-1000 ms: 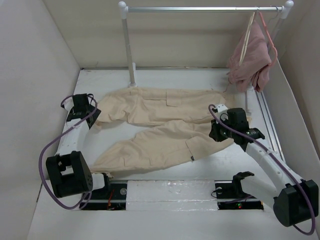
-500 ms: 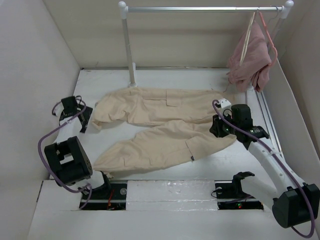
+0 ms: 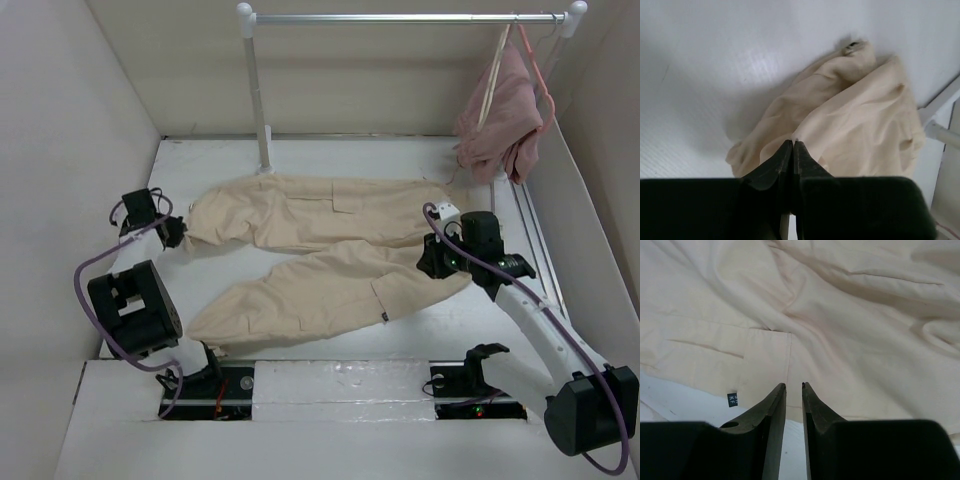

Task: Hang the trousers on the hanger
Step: Flatten out the trousers at the center of the board.

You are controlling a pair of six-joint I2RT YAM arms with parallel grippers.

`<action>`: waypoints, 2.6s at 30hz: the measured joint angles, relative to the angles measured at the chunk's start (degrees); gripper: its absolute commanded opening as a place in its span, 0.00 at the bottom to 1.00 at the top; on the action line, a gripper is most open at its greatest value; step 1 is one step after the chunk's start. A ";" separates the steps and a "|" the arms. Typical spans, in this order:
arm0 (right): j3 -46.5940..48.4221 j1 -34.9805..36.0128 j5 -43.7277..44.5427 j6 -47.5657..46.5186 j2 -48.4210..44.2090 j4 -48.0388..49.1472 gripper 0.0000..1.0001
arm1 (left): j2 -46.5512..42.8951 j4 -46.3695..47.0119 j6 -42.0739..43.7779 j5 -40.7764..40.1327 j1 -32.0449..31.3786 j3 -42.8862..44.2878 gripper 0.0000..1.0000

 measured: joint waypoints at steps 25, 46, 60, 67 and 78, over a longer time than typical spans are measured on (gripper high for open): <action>1.14 0.00 1.29 -1.38 2.71 -0.04 0.27 | 0.66 -18.78 16.28 -27.41 -10.34 10.51 0.81; 2.93 0.00 -0.94 -1.53 5.64 0.87 0.25 | 15.12 -9.81 15.67 -6.45 2.12 14.47 0.17; 1.42 0.00 -1.75 -1.07 5.86 2.54 0.25 | 3.39 -11.17 23.52 -24.83 -14.10 26.29 0.24; 1.22 0.00 -1.90 -1.22 7.04 2.60 0.25 | -0.70 -13.22 22.77 -27.06 -17.79 12.24 0.82; 1.66 0.00 -2.43 -1.77 8.63 2.67 0.25 | 0.66 -16.57 18.86 -28.13 -13.57 9.03 0.68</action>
